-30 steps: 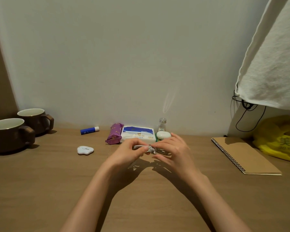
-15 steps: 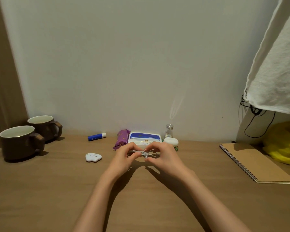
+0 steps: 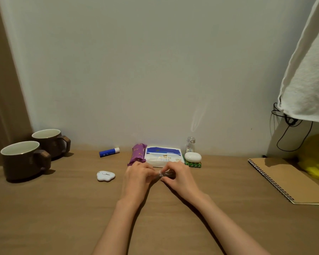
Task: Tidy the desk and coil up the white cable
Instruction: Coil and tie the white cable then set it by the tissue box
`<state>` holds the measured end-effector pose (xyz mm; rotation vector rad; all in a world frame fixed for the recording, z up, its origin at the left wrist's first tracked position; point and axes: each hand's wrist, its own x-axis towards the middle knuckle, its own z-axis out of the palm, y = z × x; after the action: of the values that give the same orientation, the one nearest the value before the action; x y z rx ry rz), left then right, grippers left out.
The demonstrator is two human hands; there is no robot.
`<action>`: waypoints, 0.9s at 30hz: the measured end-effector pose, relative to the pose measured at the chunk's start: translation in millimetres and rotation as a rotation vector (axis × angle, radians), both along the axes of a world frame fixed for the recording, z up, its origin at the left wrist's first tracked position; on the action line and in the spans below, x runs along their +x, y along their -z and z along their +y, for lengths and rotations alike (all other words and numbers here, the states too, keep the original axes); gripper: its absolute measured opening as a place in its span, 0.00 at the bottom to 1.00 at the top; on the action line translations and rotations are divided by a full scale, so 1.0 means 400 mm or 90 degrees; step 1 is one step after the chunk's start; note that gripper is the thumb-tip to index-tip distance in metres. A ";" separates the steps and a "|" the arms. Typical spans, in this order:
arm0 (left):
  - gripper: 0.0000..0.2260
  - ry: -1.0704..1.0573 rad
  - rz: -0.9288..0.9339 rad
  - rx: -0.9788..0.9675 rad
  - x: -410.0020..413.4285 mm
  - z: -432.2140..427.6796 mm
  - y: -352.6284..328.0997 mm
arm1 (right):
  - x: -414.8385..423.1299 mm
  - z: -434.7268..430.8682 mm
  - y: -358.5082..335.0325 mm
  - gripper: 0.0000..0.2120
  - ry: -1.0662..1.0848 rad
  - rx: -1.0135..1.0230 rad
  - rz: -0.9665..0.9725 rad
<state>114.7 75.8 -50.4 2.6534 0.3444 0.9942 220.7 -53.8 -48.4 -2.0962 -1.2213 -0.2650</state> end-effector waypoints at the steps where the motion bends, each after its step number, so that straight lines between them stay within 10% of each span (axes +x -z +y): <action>1: 0.09 0.002 0.006 0.006 -0.004 0.000 0.001 | 0.001 -0.006 -0.007 0.08 -0.014 -0.004 0.017; 10: 0.09 -0.010 0.022 -0.161 -0.027 -0.008 -0.012 | -0.008 -0.051 -0.033 0.13 -0.035 -0.056 0.025; 27: 0.15 -0.008 0.046 -0.064 0.034 -0.003 0.031 | 0.060 0.030 0.012 0.07 0.124 0.036 -0.091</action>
<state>128.5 74.4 -62.9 2.6028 0.4166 0.8634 244.8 -41.9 -53.3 -2.1796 -1.0763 -0.5397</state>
